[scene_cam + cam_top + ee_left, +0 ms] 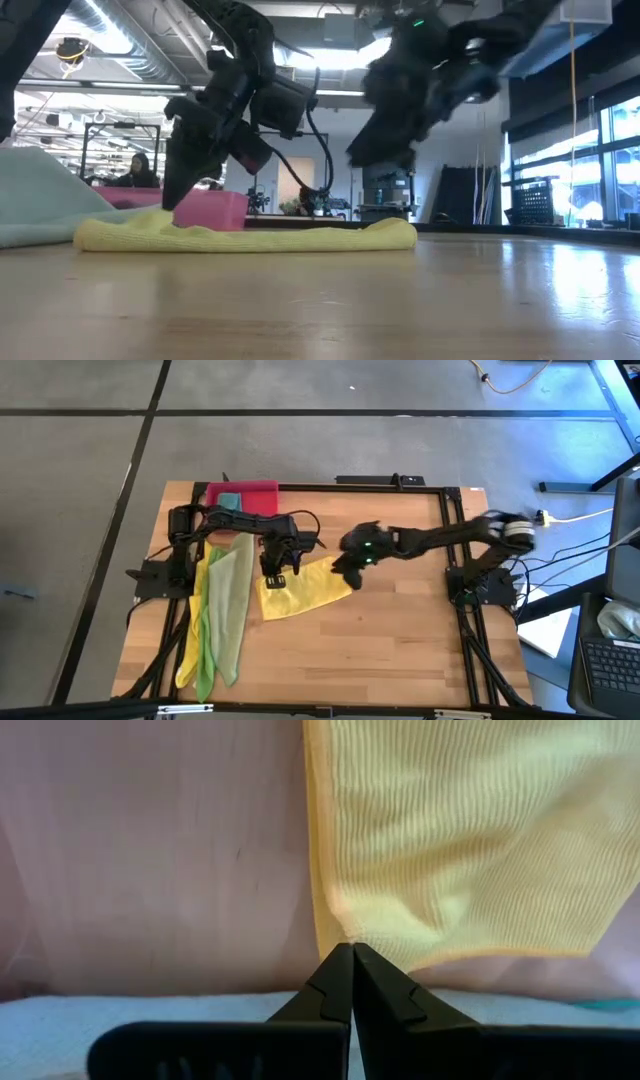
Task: Fold microfiber towels
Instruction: Fold the right yellow microfiber towel on the table
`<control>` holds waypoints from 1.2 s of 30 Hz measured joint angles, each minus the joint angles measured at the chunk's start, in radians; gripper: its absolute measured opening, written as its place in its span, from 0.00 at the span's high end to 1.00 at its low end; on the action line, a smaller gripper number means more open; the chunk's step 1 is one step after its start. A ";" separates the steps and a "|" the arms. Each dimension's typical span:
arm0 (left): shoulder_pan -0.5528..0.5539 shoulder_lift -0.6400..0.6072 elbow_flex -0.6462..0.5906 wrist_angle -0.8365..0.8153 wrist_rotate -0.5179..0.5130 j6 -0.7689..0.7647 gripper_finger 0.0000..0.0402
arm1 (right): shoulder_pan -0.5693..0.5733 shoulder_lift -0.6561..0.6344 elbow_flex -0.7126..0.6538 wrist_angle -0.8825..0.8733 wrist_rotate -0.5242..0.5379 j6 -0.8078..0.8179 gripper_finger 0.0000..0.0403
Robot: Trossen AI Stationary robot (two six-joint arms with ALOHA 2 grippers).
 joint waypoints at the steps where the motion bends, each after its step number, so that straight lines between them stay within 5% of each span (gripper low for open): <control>1: 0.000 0.000 0.000 -0.003 0.000 0.006 1.00 | 0.000 0.043 0.034 -0.021 -0.009 -0.018 0.71; 9: 0.000 0.000 0.000 -0.018 0.000 0.008 1.00 | -0.012 0.303 0.214 -0.213 -0.011 -0.082 0.71; 18: 0.000 0.000 0.000 0.030 0.018 0.031 0.99 | -0.021 0.322 0.223 -0.279 -0.042 -0.097 0.71; 23: 0.006 0.000 0.000 0.036 0.058 0.039 0.86 | -0.021 0.322 0.223 -0.314 -0.053 -0.093 0.71; 29: 0.026 0.000 0.000 -0.003 -0.075 0.033 0.67 | -0.021 0.322 0.223 -0.357 -0.055 -0.095 0.71; 36: 0.046 -0.053 -0.001 -0.018 -0.003 -0.037 0.63 | -0.032 0.318 0.224 -0.439 -0.043 -0.021 0.71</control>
